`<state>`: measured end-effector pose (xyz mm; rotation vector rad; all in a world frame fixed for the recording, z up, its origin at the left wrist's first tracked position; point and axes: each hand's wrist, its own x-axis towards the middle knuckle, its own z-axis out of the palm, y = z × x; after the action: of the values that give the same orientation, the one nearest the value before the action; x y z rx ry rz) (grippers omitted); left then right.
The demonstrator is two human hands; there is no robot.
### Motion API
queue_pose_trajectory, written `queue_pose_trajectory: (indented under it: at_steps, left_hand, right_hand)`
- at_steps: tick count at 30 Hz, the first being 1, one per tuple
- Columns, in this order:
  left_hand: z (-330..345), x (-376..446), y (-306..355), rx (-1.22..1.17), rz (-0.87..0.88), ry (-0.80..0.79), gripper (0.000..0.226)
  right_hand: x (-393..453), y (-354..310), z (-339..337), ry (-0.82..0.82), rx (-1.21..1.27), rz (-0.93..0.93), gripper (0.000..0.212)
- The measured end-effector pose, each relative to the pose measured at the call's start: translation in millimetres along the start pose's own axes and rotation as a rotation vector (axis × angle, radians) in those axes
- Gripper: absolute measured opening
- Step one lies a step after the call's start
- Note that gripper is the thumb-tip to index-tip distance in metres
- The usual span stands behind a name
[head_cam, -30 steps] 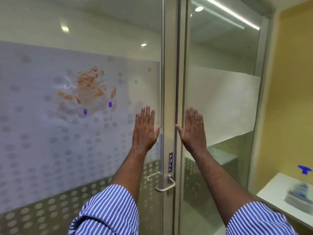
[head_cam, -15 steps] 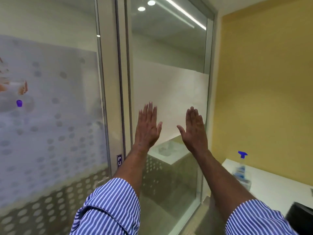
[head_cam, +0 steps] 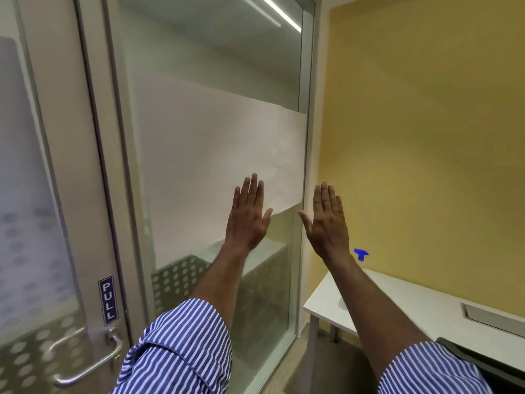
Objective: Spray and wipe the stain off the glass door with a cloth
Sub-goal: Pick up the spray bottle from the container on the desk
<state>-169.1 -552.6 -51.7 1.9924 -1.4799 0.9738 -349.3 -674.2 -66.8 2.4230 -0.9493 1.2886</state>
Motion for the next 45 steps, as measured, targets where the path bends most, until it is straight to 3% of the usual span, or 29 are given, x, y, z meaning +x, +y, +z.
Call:
queue_pose_trajectory:
  at_steps: [13, 24, 34, 45]
  left_hand:
    - [181, 115, 15, -0.168, 0.057, -0.054, 0.072]
    - [327, 194, 29, -0.292, 0.205, -0.134, 0.074]
    - [456, 221, 95, -0.389, 0.298, -0.253, 0.072]
    - [591, 232, 191, -0.487, 0.221, -0.463, 0.073]
  right_hand:
    - [67, 104, 123, -0.033, -0.089, 0.101, 0.082]
    - [104, 184, 212, -0.065, -0.215, 0.242, 0.079]
    - [93, 290, 274, -0.153, -0.276, 0.363, 0.078]
    - [75, 434, 341, -0.273, -0.169, 0.421, 0.079]
